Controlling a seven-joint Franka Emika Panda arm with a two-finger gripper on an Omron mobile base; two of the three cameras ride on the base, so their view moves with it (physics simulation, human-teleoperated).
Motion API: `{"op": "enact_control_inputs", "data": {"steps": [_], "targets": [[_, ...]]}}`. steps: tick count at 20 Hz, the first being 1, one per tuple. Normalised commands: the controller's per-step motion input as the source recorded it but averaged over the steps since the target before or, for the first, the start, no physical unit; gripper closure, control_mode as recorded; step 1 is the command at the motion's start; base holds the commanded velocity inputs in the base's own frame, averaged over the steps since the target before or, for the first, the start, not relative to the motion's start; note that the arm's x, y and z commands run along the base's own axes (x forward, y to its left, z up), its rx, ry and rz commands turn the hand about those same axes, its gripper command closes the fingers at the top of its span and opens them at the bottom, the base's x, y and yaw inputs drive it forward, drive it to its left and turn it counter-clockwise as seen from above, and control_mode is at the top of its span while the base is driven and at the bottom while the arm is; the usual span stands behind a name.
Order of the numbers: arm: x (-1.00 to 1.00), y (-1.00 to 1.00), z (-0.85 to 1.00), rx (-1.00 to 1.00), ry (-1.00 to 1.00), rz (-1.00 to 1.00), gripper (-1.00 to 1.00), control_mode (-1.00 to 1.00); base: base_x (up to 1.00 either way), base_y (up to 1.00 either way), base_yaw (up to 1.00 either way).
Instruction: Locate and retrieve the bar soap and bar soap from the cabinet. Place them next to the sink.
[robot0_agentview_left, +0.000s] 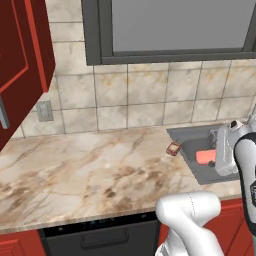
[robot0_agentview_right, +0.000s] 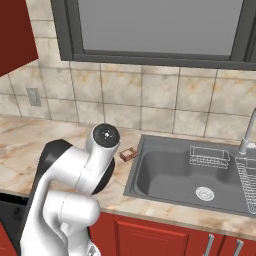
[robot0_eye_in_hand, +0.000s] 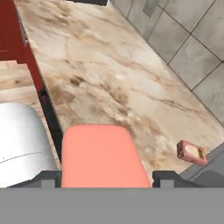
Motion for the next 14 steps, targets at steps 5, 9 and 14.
{"op": "enact_control_inputs", "data": {"steps": [5,9,14], "targets": [[0.5,0.0,-0.72,-0.17,0.0,0.21,1.0,-1.0,0.0,0.0,0.0],[0.46,0.0,-0.49,-0.11,0.0,0.18,1.0,-1.0,0.0,0.0,0.0],[0.5,-0.03,-0.28,-0.02,0.0,0.16,1.0,-1.0,0.0,0.0,0.0]]}}
